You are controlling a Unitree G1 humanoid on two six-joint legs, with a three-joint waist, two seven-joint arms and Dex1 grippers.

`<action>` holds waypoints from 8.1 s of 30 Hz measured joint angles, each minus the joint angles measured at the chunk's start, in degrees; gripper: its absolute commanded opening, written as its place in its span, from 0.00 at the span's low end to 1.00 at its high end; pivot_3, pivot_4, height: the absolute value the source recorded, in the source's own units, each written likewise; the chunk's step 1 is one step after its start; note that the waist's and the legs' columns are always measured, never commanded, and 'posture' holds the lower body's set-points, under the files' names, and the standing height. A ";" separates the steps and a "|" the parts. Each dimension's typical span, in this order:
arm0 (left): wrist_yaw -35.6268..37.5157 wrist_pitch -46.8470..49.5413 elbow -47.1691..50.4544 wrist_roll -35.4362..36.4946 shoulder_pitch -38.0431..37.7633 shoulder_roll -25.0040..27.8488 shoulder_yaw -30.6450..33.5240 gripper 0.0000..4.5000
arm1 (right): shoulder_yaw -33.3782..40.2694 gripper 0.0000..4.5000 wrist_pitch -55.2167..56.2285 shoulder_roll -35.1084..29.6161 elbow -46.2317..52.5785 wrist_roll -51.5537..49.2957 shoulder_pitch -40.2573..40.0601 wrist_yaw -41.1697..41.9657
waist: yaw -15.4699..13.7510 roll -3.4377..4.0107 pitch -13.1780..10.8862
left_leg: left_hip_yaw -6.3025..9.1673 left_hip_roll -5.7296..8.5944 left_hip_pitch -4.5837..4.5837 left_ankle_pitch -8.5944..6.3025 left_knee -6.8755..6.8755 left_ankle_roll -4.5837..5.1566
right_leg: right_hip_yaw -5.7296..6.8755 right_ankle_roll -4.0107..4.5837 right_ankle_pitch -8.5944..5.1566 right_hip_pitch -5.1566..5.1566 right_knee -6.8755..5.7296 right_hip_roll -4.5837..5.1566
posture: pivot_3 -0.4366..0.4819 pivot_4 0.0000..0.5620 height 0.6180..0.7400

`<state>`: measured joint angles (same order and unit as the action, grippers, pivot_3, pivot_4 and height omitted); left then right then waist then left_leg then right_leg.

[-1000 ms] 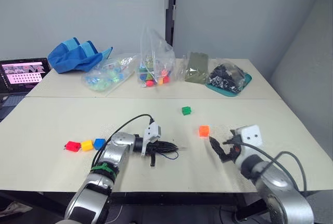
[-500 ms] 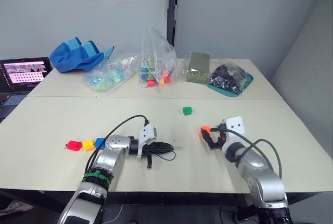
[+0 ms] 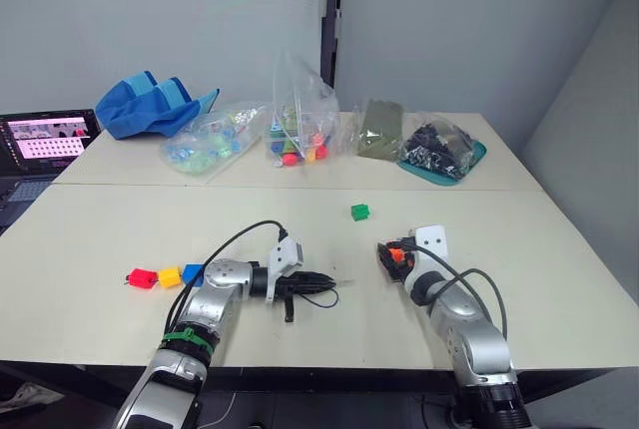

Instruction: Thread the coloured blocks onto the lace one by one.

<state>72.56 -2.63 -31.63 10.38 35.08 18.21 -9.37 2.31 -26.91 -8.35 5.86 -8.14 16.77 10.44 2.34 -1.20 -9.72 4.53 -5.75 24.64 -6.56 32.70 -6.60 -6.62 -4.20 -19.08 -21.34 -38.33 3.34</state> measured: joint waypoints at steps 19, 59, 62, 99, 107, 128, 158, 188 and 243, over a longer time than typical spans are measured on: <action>5.46 2.36 -2.28 1.09 4.09 -4.46 -2.21 0.00 | -0.56 0.26 -11.30 5.67 30.98 -4.48 -25.38 -6.36 | 0.27 0.00 0.00 | 0.00 0.00 0.05 -0.01 0.00 0.00 | -0.01 -0.04 0.01 -0.05 0.11 0.01 | 0.48 0.27 1.00; -2.16 0.41 3.25 -2.34 0.02 -5.23 -4.10 0.00 | -20.89 0.49 9.27 -44.43 -6.43 -0.90 11.82 62.85 | -0.37 0.05 -0.06 | -0.04 0.05 0.18 -0.09 0.14 0.16 | 0.00 -0.15 0.13 0.01 0.42 0.07 | 0.48 0.27 1.00; -2.20 0.45 3.26 -2.58 -0.03 -5.66 -4.92 0.00 | -20.80 0.27 10.11 -43.86 -6.55 0.08 11.90 63.09 | -0.37 0.05 -0.05 | -0.04 0.05 0.15 -0.09 0.14 0.16 | -0.01 -0.14 0.13 0.02 0.37 0.06 | 0.48 0.27 1.00; -0.38 -2.51 -5.21 -5.39 5.11 -13.71 -9.64 0.37 | -19.21 0.26 3.01 -42.67 0.53 1.64 9.39 60.49 | -1.51 0.07 -0.04 | -0.03 0.07 0.09 -0.08 0.21 0.15 | -0.02 -0.16 0.14 0.10 0.35 0.06 | 0.48 0.27 1.00; 1.42 1.65 -1.29 -5.73 5.49 -5.97 -9.58 0.51 | -19.06 0.26 1.62 -42.68 1.74 1.21 8.61 60.00 | -1.15 0.08 -0.04 | -0.03 0.07 0.05 -0.08 0.18 0.15 | -0.02 -0.16 0.14 0.09 0.30 0.06 | 0.48 0.27 1.00; -2.01 4.42 0.94 -4.79 3.63 -7.03 -8.31 0.00 | -17.57 0.26 0.19 -42.72 3.59 0.96 6.60 59.08 | -1.47 0.08 -0.04 | -0.03 0.07 0.03 -0.08 0.24 0.15 | -0.01 -0.16 0.14 0.15 0.31 0.06 | 0.48 0.27 1.00; -3.41 5.55 1.07 -8.10 6.55 -6.02 -10.88 0.67 | -17.44 0.26 -0.39 -42.80 3.81 1.03 6.35 58.20 | -1.49 0.08 -0.03 | -0.03 0.07 0.03 -0.08 0.25 0.15 | -0.01 -0.16 0.14 0.15 0.31 0.06 | 0.48 0.27 1.00; -3.79 4.31 -5.58 -11.18 11.07 -14.74 -14.28 0.00 | -15.84 0.26 -2.86 -43.44 6.15 0.60 4.28 56.28 | -1.53 0.08 -0.03 | -0.03 0.08 0.04 -0.08 0.30 0.15 | -0.02 -0.19 0.16 0.18 0.31 0.06 | 0.48 0.27 1.00; -3.40 -2.13 -9.39 -12.58 11.79 -17.96 -15.72 0.27 | -6.15 0.01 -4.26 -44.98 13.87 -5.12 -10.32 48.16 | -1.30 0.09 -0.03 | -0.02 0.15 0.01 -0.08 0.34 0.16 | -0.07 -0.23 0.17 0.22 0.29 0.10 | 0.48 0.27 1.00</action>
<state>69.16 -4.76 -41.01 -2.20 46.87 0.25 -25.09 -3.84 -31.16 -53.32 19.73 -13.26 6.45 58.60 1.04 -1.10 -9.74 4.52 -5.61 24.65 -6.65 33.05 -6.44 -6.68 -4.43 -18.91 -21.12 -38.04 3.44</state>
